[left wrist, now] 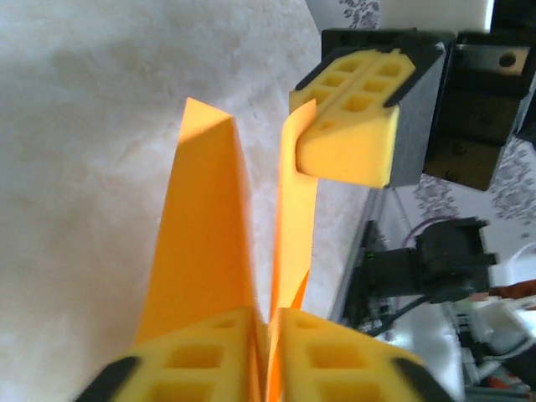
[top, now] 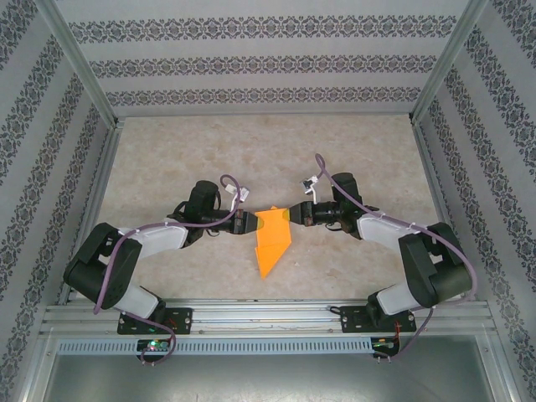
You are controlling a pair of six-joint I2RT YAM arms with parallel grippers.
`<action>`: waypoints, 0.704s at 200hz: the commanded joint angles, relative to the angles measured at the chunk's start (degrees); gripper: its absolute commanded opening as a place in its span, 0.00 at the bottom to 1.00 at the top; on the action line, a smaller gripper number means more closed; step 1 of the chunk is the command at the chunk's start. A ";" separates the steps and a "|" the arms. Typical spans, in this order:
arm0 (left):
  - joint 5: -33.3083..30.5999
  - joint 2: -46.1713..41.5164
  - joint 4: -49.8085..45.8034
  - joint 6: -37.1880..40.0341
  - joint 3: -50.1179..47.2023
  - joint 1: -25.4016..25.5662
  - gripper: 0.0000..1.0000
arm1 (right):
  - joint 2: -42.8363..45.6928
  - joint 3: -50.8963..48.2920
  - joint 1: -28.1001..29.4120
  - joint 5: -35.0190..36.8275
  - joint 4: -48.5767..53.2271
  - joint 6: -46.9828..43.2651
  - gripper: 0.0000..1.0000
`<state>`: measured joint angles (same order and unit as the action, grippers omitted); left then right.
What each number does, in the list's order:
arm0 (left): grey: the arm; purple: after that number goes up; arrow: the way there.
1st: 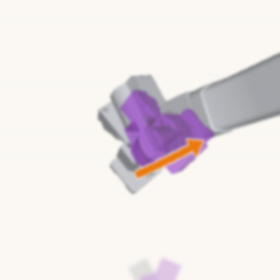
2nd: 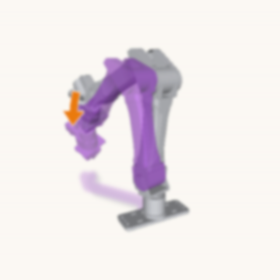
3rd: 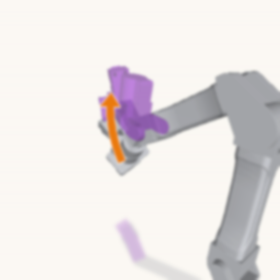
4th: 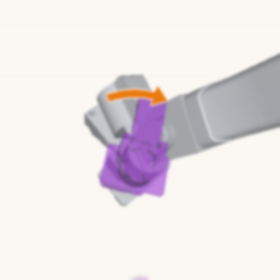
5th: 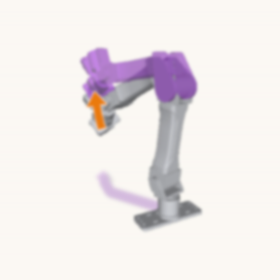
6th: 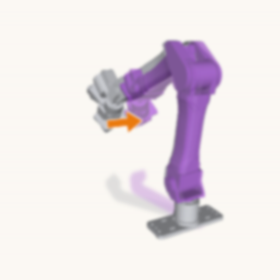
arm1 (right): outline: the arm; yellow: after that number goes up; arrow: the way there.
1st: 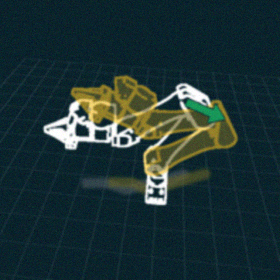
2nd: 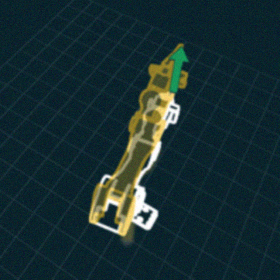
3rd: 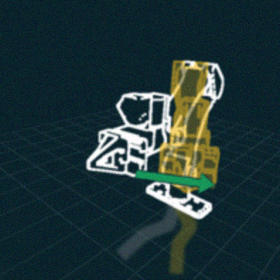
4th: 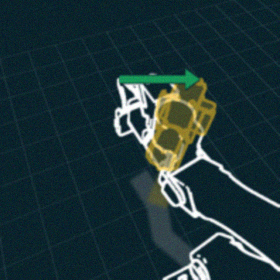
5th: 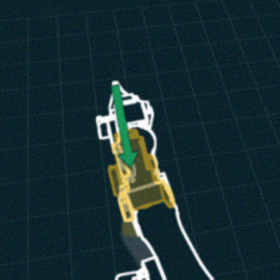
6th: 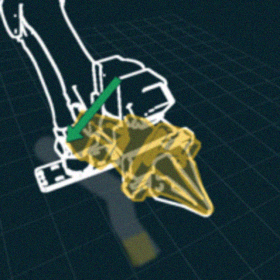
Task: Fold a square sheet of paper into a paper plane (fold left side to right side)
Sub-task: Fold the wing for the fifth time at the center of the table.
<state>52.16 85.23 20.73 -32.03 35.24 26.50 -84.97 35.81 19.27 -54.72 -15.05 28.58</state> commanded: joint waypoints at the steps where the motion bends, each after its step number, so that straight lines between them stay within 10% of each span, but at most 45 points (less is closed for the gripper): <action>1: -4.59 -3.28 -7.06 5.05 0.21 -0.46 0.38 | -2.38 1.63 0.29 2.29 0.08 0.08 0.00; 64: -27.43 -15.60 -28.74 14.74 3.71 4.34 0.48 | -8.68 4.82 0.42 8.60 6.13 5.71 0.00; 141: -49.74 -8.50 -42.07 16.93 13.32 28.27 0.50 | -7.78 7.03 -1.11 12.18 14.25 15.78 0.00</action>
<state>12.73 72.42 -13.98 -17.41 44.10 48.62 -93.36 40.77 19.22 -43.88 -4.49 40.60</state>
